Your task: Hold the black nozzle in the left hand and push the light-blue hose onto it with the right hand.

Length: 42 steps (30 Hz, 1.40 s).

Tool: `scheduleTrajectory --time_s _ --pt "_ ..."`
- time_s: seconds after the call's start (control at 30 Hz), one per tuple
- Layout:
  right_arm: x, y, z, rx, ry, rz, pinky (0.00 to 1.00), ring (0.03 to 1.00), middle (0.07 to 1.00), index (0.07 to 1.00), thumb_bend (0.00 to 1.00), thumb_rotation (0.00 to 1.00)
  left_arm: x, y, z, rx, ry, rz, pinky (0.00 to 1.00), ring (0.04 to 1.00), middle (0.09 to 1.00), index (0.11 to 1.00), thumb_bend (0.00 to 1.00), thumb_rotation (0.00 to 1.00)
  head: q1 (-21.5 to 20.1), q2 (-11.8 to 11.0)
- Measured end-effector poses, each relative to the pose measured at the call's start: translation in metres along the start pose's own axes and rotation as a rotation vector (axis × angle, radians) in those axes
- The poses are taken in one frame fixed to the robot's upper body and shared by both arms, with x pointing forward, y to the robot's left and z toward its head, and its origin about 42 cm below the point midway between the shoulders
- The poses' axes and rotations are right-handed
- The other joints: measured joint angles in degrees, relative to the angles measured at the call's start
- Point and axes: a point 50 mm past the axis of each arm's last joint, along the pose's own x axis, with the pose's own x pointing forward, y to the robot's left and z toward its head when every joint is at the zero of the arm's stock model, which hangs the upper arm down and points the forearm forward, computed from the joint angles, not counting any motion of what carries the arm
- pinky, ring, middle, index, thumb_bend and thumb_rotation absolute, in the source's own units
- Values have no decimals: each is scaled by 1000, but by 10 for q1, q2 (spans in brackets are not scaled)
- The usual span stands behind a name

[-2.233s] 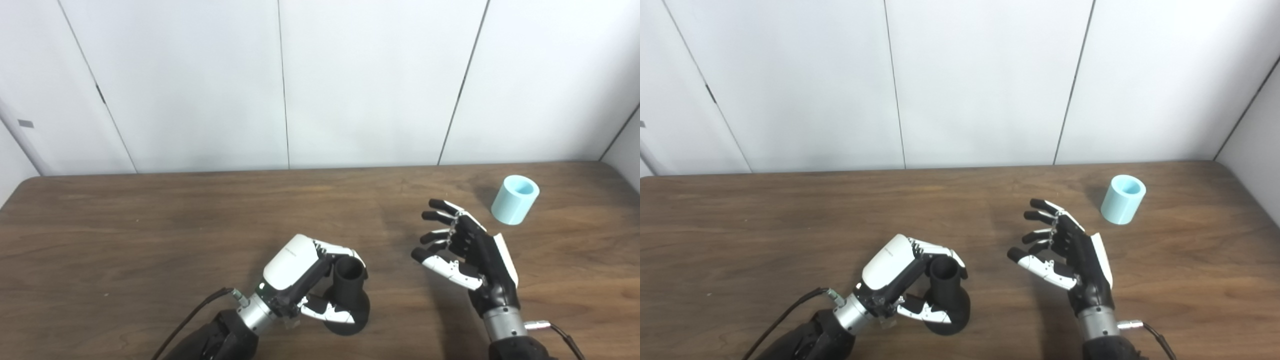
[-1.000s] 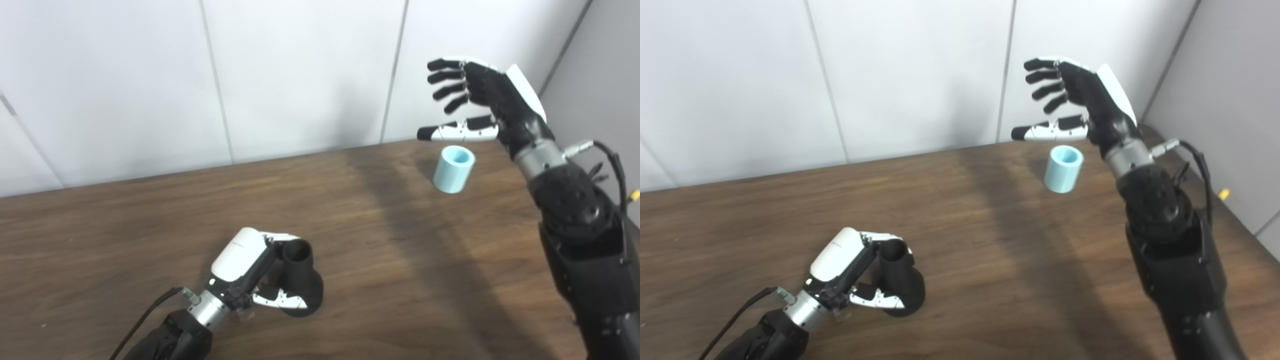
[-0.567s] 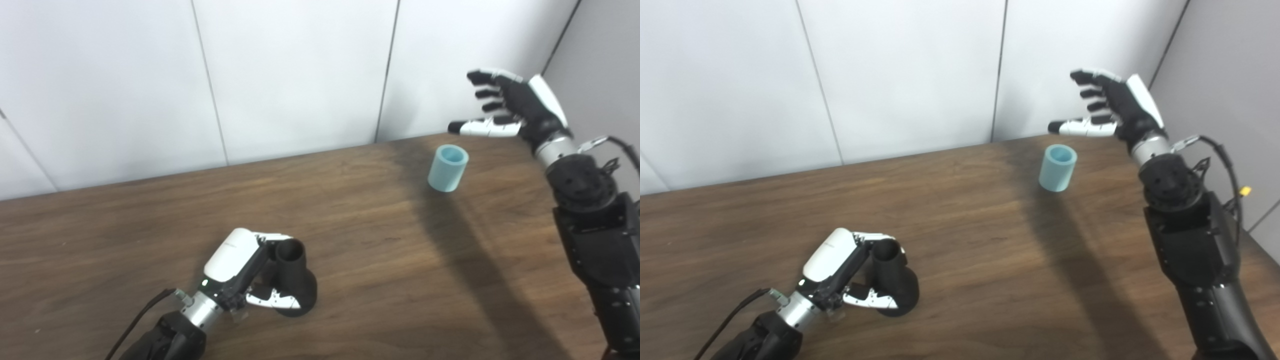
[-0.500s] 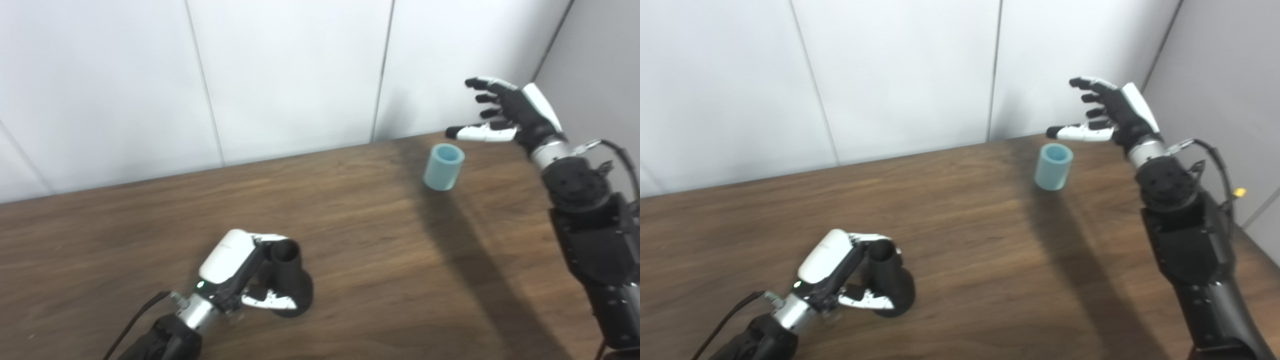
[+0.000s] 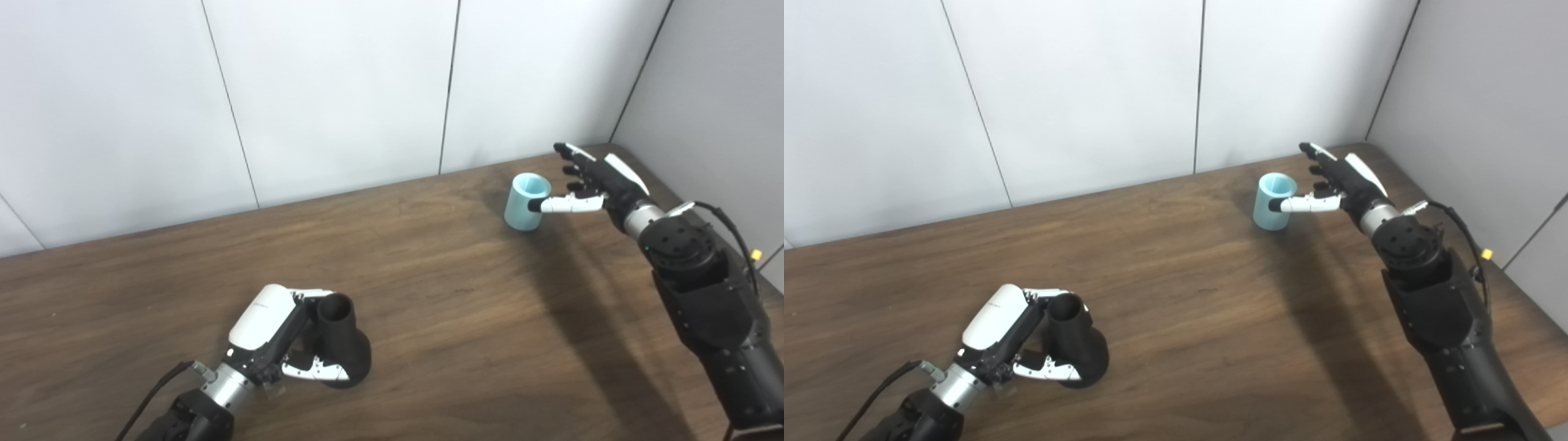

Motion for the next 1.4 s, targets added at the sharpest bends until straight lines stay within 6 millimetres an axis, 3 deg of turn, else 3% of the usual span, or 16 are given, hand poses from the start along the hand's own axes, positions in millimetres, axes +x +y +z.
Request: scheduleTrajectory --time_s 0.5,1.03,1.4 --pt "12 25 -26 77 68 33 899 972 1000 1000 818 211 -3 2 -2 0 6 -2 457 433 487 509 505 0 5 5" --pt "30 40 -20 95 40 -16 833 903 958 1000 810 148 -13 5 -3 8 9 -2 448 430 491 506 505 0 12 12" --pt "42 54 -18 62 -5 -60 625 717 811 877 874 118 -14 5 -3 9 11 0 456 434 490 506 505 0 20 23"
